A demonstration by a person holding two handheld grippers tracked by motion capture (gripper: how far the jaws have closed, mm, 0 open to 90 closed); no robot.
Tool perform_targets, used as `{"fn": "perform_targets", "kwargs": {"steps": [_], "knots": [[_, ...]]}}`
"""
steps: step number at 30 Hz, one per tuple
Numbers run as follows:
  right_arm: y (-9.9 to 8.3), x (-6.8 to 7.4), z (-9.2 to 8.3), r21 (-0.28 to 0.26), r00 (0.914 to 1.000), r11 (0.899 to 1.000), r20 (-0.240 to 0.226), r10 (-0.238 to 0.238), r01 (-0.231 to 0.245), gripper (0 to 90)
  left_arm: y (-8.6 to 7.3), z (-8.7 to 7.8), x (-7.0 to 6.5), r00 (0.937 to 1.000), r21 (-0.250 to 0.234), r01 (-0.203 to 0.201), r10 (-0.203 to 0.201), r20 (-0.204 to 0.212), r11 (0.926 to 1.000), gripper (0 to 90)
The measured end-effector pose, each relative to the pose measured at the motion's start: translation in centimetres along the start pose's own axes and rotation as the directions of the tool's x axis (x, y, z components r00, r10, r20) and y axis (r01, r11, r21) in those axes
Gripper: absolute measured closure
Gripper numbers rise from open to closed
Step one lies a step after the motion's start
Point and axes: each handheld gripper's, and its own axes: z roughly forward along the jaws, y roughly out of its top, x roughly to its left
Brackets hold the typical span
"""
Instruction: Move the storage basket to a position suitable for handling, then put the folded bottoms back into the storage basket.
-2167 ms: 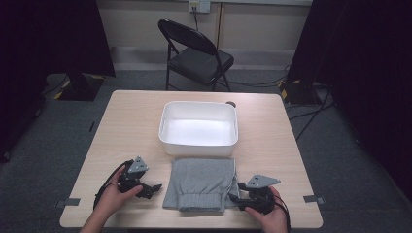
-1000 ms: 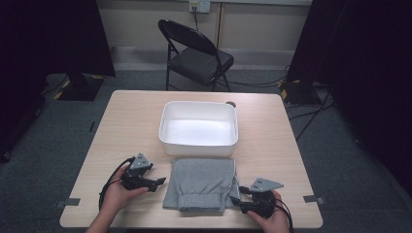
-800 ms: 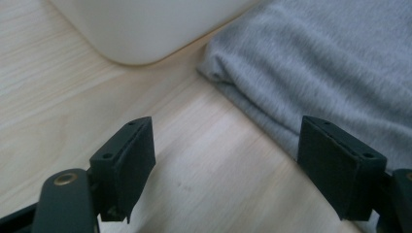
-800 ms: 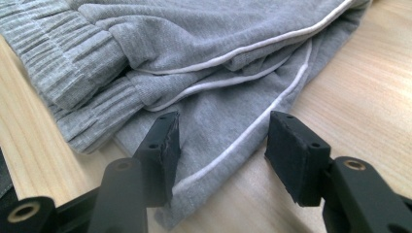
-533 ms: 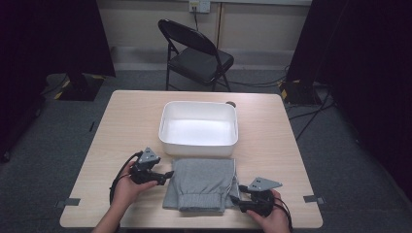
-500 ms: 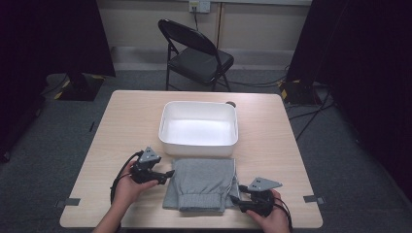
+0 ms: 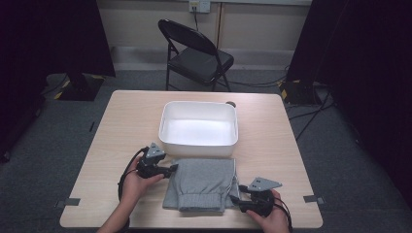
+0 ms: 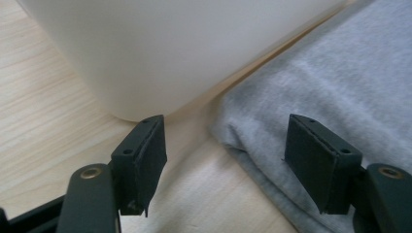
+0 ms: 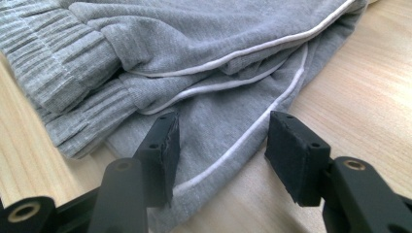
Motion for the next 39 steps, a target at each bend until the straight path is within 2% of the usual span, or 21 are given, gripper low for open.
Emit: {"fn": "perform_targets", "kwargs": {"steps": [3,6,9,15,19,20,22,27,29,30,32,34,39], "knots": [[0.0,0.0,0.0,0.000,1.0000,1.000,0.001,0.000,0.000,46.0,0.2,0.2,-0.1,1.0000,0.008,-0.004,0.004,0.003,1.0000,32.0],[0.0,0.0,0.0,0.000,1.0000,1.000,0.001,0.000,0.000,46.0,0.1,0.6,0.0,0.9999,0.013,0.010,-0.010,-0.008,0.9999,32.5],[0.0,0.0,0.0,0.000,1.0000,1.000,0.000,0.000,0.000,46.0,0.0,0.7,0.1,0.9992,0.009,0.041,-0.041,0.006,0.9991,33.5],[0.0,0.0,0.0,0.000,1.0000,1.000,-0.001,0.000,0.000,45.9,-0.2,1.1,0.2,0.9997,0.039,0.022,-0.022,-0.010,0.9990,33.8],[0.0,-0.1,0.0,0.000,1.0000,1.000,-0.004,0.000,0.000,45.8,-0.3,1.3,0.1,0.9998,0.038,0.019,-0.019,0.004,0.9991,36.3],[0.0,-0.1,0.0,0.000,1.0000,1.000,-0.004,-0.001,0.001,45.8,-0.4,1.3,0.2,0.9996,0.037,0.019,-0.020,0.020,0.9991,37.1],[0.1,-0.1,0.1,0.000,1.0000,1.000,-0.003,-0.005,0.005,45.7,-0.4,1.3,0.3,0.9996,0.035,0.005,-0.006,0.029,0.9994,39.0],[0.1,-0.1,0.2,0.001,0.9999,1.000,-0.007,-0.011,0.011,45.4,-0.3,1.3,0.3,0.9969,0.032,-0.024,0.022,0.075,0.9992,47.7],[0.2,-0.2,0.2,0.002,0.9999,1.000,-0.007,-0.010,0.010,45.1,-0.4,1.3,0.3,0.9939,0.022,-0.028,0.025,0.108,0.9994,55.9],[0.2,-0.2,0.2,0.002,0.9999,1.000,-0.006,-0.012,0.012,45.0,-0.5,1.3,0.2,0.9921,0.019,-0.019,0.016,0.124,0.9996,63.0],[0.2,-0.1,0.2,0.003,0.9999,1.000,-0.004,-0.016,0.016,45.0,-0.6,1.2,0.0,0.9910,0.013,-0.022,0.020,0.132,0.9997,70.9],[0.2,-0.1,0.2,0.002,0.9998,1.000,0.000,-0.019,0.019,44.9,-0.6,1.2,-0.1,0.9913,0.012,-0.002,0.000,0.131,0.9999,76.0],[0.1,-0.1,0.1,0.000,0.9999,1.000,0.010,0.003,-0.003,42.0,-0.4,0.8,-0.8,0.9947,0.038,-0.043,0.039,0.096,0.9984,83.3]]}}
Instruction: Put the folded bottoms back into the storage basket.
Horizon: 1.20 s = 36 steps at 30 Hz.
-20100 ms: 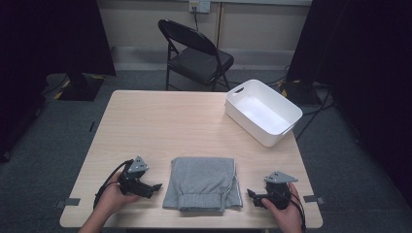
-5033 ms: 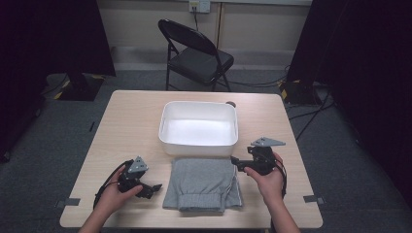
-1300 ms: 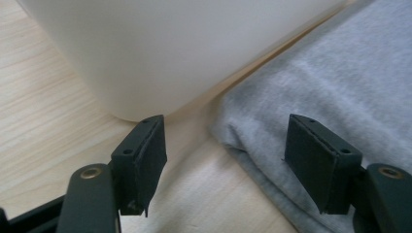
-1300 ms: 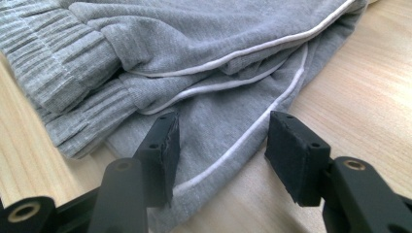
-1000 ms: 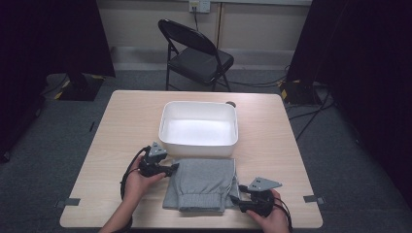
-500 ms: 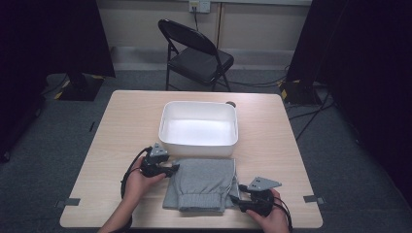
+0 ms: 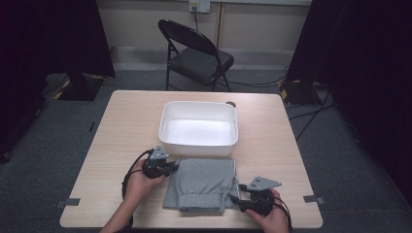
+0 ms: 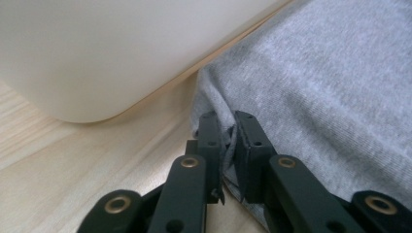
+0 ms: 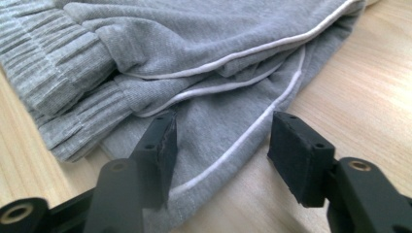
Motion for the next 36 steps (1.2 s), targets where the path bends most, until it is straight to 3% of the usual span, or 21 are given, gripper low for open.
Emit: {"fn": "perform_targets", "kwargs": {"steps": [7,10,13,17,21,24,25,29,32,34,36], "knots": [[-0.2,-0.2,-0.5,-0.004,0.9982,0.998,-0.005,0.059,-0.059,36.8,0.1,-1.1,-0.1,0.9999,0.076,-0.007,0.007,0.011,0.9971,85.0],[0.0,0.1,-0.8,-0.013,0.9989,0.999,-0.016,0.043,-0.044,37.1,-0.2,-1.7,-0.1,0.9997,0.094,-0.003,0.000,0.025,0.9956,85.2],[0.4,0.8,-0.9,-0.022,0.9992,0.999,-0.027,0.030,-0.030,37.3,-0.7,-2.2,0.0,0.9994,0.095,0.014,-0.016,0.030,0.9954,85.2],[0.6,1.0,-0.5,-0.011,0.9970,0.997,-0.020,0.075,-0.075,31.4,-0.7,-2.3,0.0,0.9996,0.100,0.022,-0.023,0.014,0.9948,84.7],[0.7,1.2,-0.2,0.001,0.9992,0.999,-0.005,0.041,-0.041,30.1,-0.2,-2.4,0.1,0.9993,0.072,0.031,-0.030,-0.025,0.9969,81.9],[0.5,1.2,0.1,0.045,0.9999,0.999,0.006,0.013,-0.013,33.0,0.0,-2.6,0.7,0.9965,0.051,0.057,-0.054,-0.065,0.9970,75.9],[0.3,1.2,0.1,0.033,0.9999,0.999,0.001,0.013,-0.013,34.0,0.0,-2.6,1.0,0.9956,0.040,0.065,-0.062,-0.071,0.9971,72.7],[0.3,1.2,0.1,0.033,1.0000,0.999,-0.005,-0.004,0.004,35.2,-0.2,-1.8,1.2,0.9964,0.034,0.066,-0.064,-0.056,0.9972,64.2],[0.3,1.4,0.1,0.033,0.9998,0.999,0.004,-0.020,0.020,40.0,-0.2,-1.1,1.3,0.9973,0.030,0.041,-0.039,-0.062,0.9987,56.2],[0.3,1.5,0.1,0.036,0.9998,0.999,-0.003,-0.019,0.019,43.2,-0.3,-0.9,1.6,0.9958,0.028,0.074,-0.072,-0.057,0.9969,52.0],[0.3,1.6,0.1,0.032,0.9997,0.999,-0.006,-0.022,0.022,45.4,-0.3,-0.9,1.8,0.9969,0.032,0.057,-0.055,-0.055,0.9979,49.2]]}}
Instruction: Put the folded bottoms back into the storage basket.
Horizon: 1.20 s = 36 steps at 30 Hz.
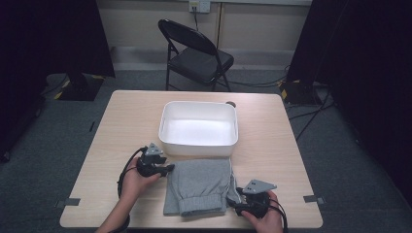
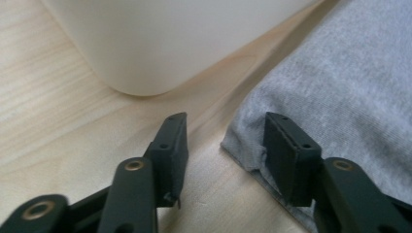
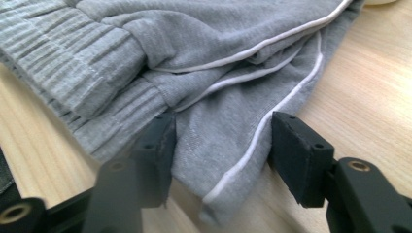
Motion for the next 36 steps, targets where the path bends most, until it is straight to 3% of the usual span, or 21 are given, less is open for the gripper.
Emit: {"fn": "perform_targets", "kwargs": {"steps": [7,8,11,13,14,17,18,21,24,28,31,36], "knots": [[0.2,0.2,0.0,0.008,0.9999,1.000,-0.003,0.012,-0.012,55.0,0.0,0.2,0.4,0.9995,0.012,-0.014,0.014,0.029,0.9998,46.5],[0.2,0.2,0.0,0.011,0.9999,1.000,-0.003,0.013,-0.013,55.2,0.1,0.2,0.4,0.9991,0.013,-0.031,0.031,0.029,0.9994,46.8],[0.2,0.2,0.0,0.010,0.9996,1.000,-0.018,0.024,-0.023,60.5,0.1,0.2,0.1,0.9975,0.019,-0.036,0.035,0.061,0.9992,56.6],[0.2,0.2,0.0,0.009,0.9994,1.000,-0.020,0.030,-0.029,62.0,0.1,0.2,0.0,0.9942,0.012,-0.065,0.064,0.087,0.9978,67.4],[0.2,0.2,0.0,0.009,0.9992,0.999,-0.024,0.032,-0.032,62.8,0.1,0.1,0.0,0.9938,0.013,-0.068,0.066,0.089,0.9976,67.8],[0.2,0.2,-0.1,0.009,0.9986,0.999,-0.033,0.042,-0.041,66.1,0.0,0.1,-0.1,0.9948,0.016,-0.037,0.035,0.096,0.9992,70.9],[0.2,0.2,-0.1,0.009,0.9985,0.999,-0.034,0.043,-0.043,66.3,0.1,0.1,-0.2,0.9948,0.018,-0.029,0.027,0.098,0.9994,75.6],[0.2,0.2,-0.1,0.010,0.9977,0.998,-0.036,0.058,-0.057,68.5,0.4,0.1,-0.6,0.9958,0.041,-0.037,0.033,0.086,0.9985,79.4],[0.2,0.4,-0.1,0.012,0.9966,0.997,-0.030,0.077,-0.076,70.9,0.5,0.0,-0.9,0.9980,0.052,-0.016,0.013,0.063,0.9985,81.6],[0.1,0.3,-0.3,0.004,0.9940,0.994,-0.025,0.107,-0.107,78.1,0.8,-0.1,-1.6,0.9998,0.077,-0.010,0.009,0.016,0.9970,83.5],[0.1,0.3,-0.5,-0.001,0.9924,0.993,-0.024,0.121,-0.121,79.8,1.1,-0.4,-1.9,0.9998,0.089,0.014,-0.015,0.015,0.9960,84.2],[0.3,-0.1,-1.1,-0.020,0.9855,0.986,-0.045,0.164,-0.165,80.6,1.9,-1.8,-2.1,0.9996,0.056,0.008,-0.009,0.028,0.9984,84.3]]}}
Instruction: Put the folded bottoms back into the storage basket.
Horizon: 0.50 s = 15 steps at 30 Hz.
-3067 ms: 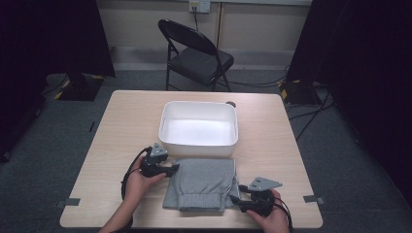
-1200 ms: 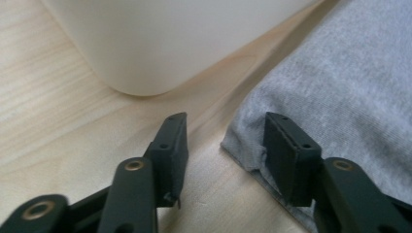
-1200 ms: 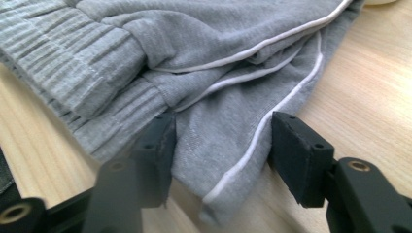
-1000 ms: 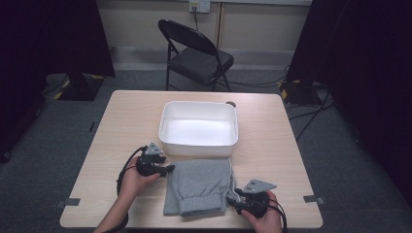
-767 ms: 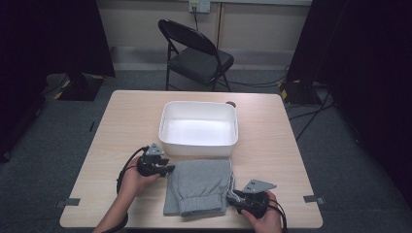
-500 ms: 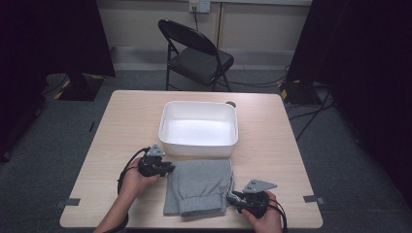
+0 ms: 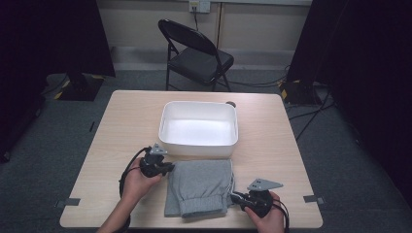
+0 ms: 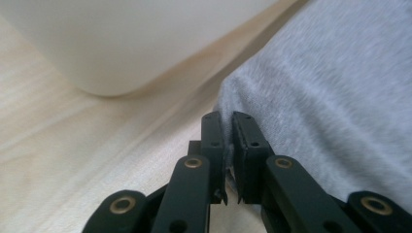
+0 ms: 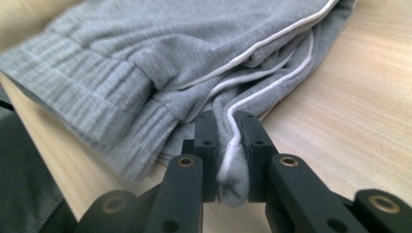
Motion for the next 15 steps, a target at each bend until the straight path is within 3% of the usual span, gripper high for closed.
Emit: {"fn": "perform_targets", "kwargs": {"steps": [4,15], "knots": [[0.5,0.2,-0.5,-0.018,1.0000,1.000,0.002,-0.003,0.003,80.9,0.5,-0.9,-0.3,0.9999,-0.010,0.006,-0.006,0.014,0.9999,84.3],[1.2,0.4,-1.6,-0.065,0.9983,0.997,-0.041,0.040,-0.043,81.5,1.8,-2.2,-1.0,0.9996,-0.006,0.000,0.000,0.027,1.0000,84.8]]}}
